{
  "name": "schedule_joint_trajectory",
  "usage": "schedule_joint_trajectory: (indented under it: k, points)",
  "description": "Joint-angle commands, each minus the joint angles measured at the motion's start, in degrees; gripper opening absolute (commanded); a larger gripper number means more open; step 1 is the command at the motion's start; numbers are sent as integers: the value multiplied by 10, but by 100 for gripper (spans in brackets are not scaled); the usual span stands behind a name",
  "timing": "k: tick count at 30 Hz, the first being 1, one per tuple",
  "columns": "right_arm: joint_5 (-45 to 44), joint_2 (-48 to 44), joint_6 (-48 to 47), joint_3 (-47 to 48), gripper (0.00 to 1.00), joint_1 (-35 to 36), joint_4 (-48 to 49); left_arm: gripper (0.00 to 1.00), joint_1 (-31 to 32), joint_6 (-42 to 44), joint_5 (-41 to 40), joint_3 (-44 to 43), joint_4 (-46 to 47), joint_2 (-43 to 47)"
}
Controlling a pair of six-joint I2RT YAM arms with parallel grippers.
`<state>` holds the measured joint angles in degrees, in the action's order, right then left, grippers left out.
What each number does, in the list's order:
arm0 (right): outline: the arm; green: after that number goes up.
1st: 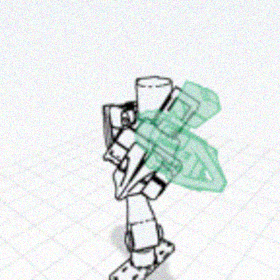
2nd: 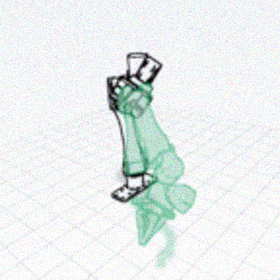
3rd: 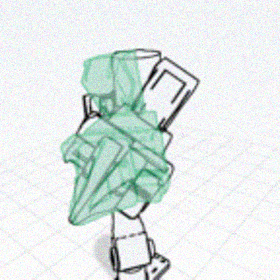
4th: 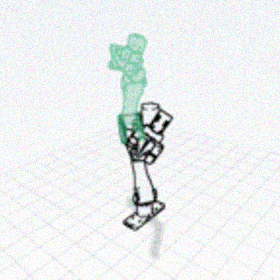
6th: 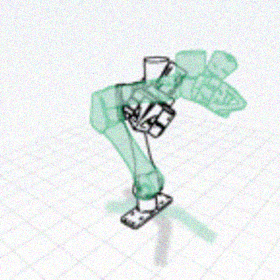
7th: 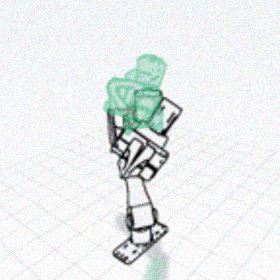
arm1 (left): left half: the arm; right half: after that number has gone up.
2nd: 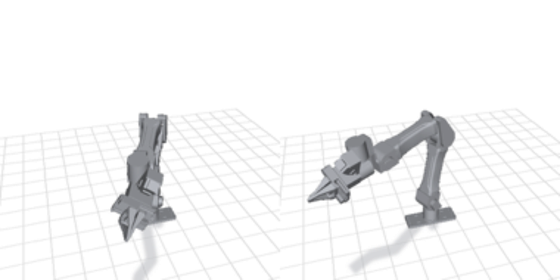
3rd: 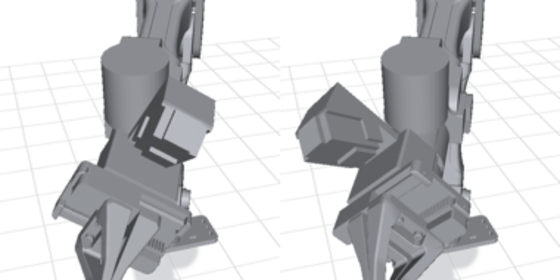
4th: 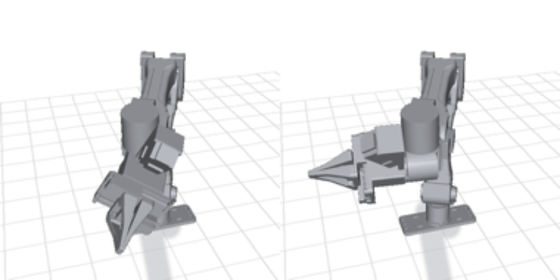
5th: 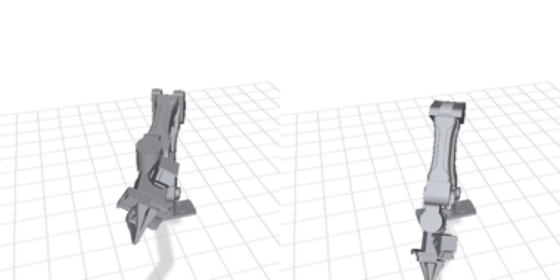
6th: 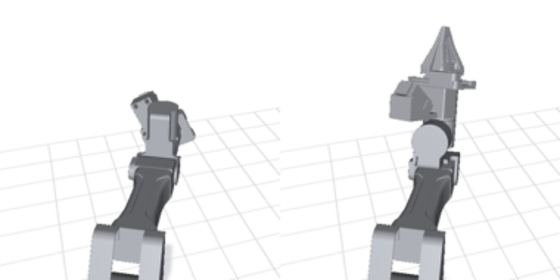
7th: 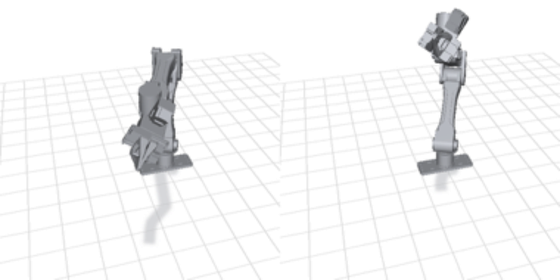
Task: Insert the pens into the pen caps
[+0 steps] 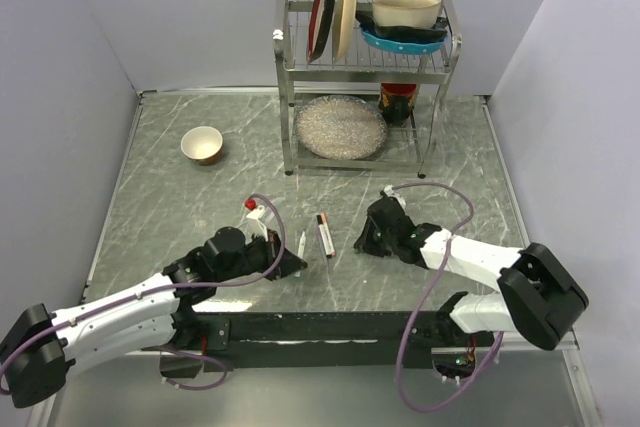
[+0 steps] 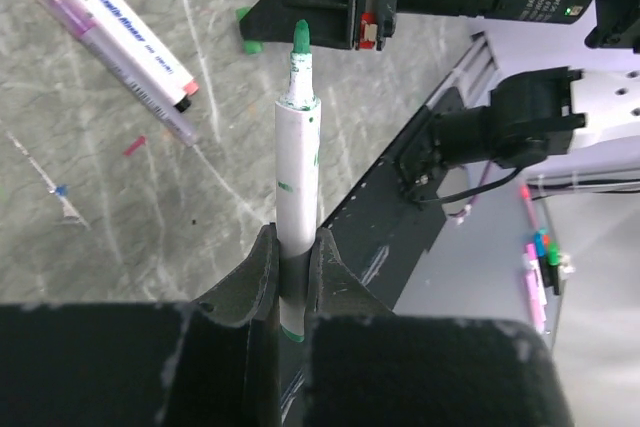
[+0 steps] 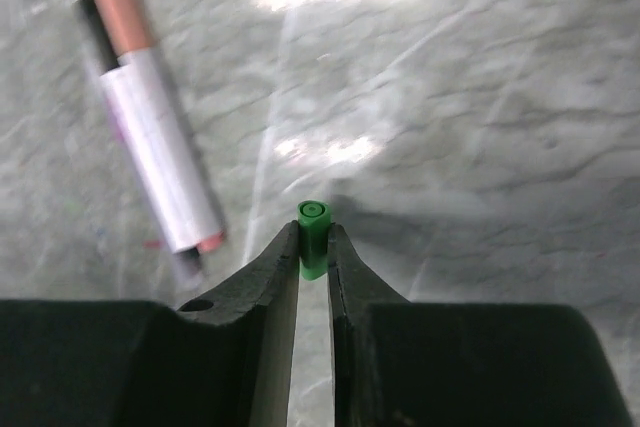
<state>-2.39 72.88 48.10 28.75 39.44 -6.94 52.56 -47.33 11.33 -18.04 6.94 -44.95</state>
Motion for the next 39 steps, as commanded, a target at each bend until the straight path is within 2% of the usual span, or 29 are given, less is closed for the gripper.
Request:
schedule_joint_trajectory:
  k: [1,8,22,39]
  points:
    - [22,-47,-2,4,0,14,39,1,2,-31,16,23,83,21]
    - [50,-102,16,23,0,25,68,1,2,-35,12,38,100,6]
    - [106,-144,55,29,0,52,203,1,2,-34,60,20,176,-87]
    - [114,-126,52,26,0,78,241,1,2,-27,69,2,171,-92]
